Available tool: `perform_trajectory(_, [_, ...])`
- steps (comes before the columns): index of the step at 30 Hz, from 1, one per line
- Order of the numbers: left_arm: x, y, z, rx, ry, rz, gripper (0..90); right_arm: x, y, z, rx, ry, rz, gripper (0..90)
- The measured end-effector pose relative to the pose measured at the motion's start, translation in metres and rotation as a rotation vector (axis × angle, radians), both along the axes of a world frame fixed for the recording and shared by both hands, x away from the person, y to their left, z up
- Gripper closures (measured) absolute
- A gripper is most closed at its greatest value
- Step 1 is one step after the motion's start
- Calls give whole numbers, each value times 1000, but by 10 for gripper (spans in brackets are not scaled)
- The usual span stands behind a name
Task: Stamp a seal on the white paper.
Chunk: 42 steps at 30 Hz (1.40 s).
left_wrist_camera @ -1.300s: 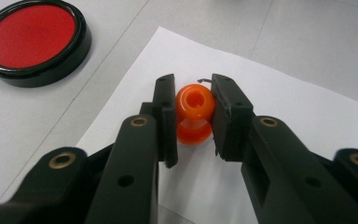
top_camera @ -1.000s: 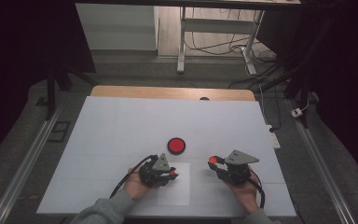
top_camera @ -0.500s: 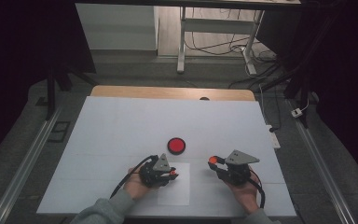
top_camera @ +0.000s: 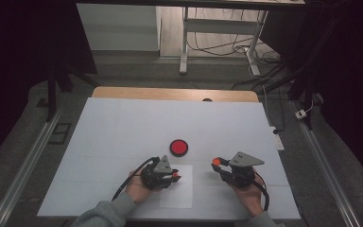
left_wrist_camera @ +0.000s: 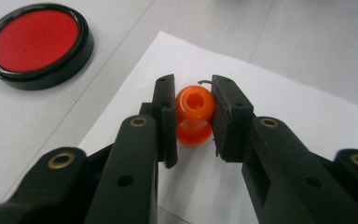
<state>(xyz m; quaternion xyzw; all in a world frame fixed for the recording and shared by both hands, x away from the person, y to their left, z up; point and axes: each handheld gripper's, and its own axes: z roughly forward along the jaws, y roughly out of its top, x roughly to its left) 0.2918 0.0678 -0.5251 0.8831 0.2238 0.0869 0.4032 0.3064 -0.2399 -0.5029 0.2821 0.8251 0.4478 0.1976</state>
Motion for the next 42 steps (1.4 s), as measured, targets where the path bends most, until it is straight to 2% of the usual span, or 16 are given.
perform_trajectory(2, [0, 3, 5, -42, -6, 3, 725, 0, -1, 0, -4, -3, -1, 650])
perform_trajectory(5, [0, 6, 13, -63, -24, 7, 725, 1, -1, 0, 1, 0, -1, 650])
perform_trajectory(10, [2, 11, 16, -98, -4, 9, 725, 1, -1, 0, -3, -4, 0, 650])
perform_trajectory(26, [2, 16, 22, -150, 33, -4, 723, 1, 1, -1, -4, 0, 2, 650])
perform_trajectory(34, [4, 23, 30, -182, 36, 1, 722, 1, 1, -1, -9, 1, 4, 650])
perform_trajectory(36, [4, 25, 32, -178, 34, 8, 721, 1, 1, -2, -8, 3, 4, 650])
perform_trajectory(42, [5, 33, 40, -208, 19, 24, 721, 1, 1, -2, -9, 6, 7, 650])
